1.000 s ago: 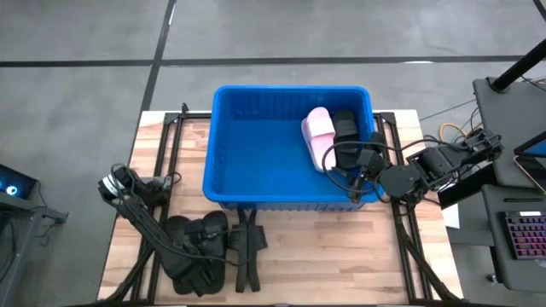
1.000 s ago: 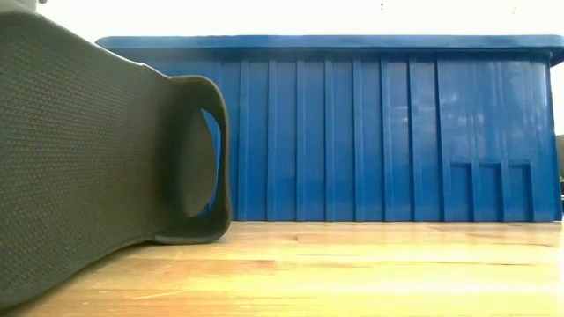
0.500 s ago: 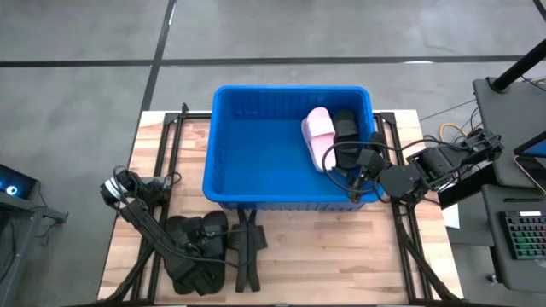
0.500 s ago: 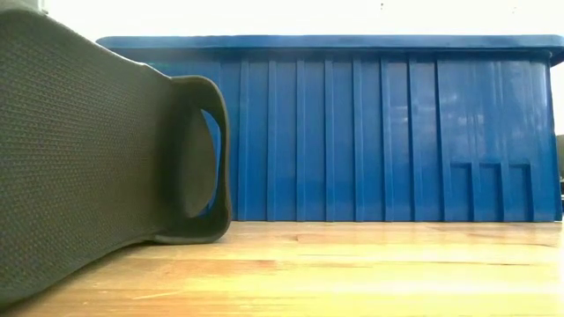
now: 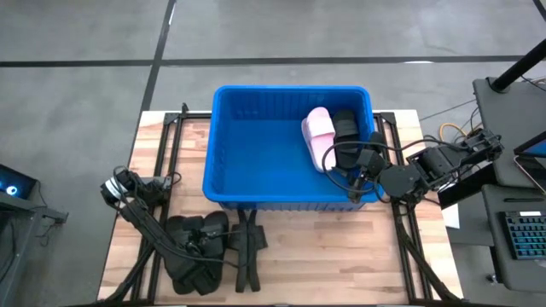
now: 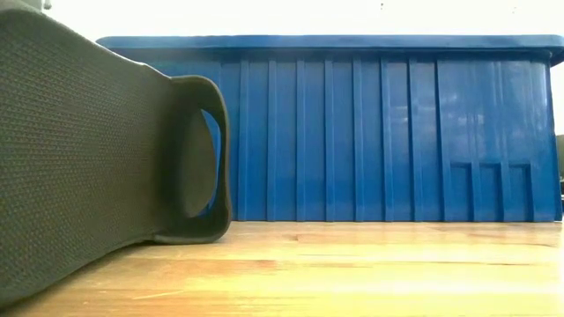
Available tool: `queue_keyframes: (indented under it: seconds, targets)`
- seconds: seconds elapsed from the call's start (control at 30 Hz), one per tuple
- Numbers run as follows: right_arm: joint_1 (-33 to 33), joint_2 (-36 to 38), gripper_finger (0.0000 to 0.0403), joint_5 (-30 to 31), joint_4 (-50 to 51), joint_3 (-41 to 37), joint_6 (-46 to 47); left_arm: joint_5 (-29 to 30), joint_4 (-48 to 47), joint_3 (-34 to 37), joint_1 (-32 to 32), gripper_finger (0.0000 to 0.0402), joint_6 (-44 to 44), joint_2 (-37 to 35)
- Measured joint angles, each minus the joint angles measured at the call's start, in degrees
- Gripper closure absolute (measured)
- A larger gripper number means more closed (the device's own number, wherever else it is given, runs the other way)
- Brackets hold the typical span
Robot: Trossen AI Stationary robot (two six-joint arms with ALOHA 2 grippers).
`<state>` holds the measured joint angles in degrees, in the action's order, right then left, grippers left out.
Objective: Pick and place slides into bin
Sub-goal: Put the black slide into the blue bin
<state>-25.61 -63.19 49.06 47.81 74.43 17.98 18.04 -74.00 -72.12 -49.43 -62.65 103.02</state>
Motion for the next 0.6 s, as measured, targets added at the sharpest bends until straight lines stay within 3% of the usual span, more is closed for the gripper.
queue_keyframes:
  seconds: [0.4, 0.6]
  targets:
    - [0.0, 0.0, 0.0179, 0.0, 0.0, 0.0, -0.02, -1.64, -15.51, -6.75, -0.04, 0.039, 0.02, -0.02]
    - [0.0, 0.0, 0.0179, 0.0, 0.02, 0.0, -0.07, -1.54, -16.17, -10.66, -0.04, 0.039, 0.94, -0.97]
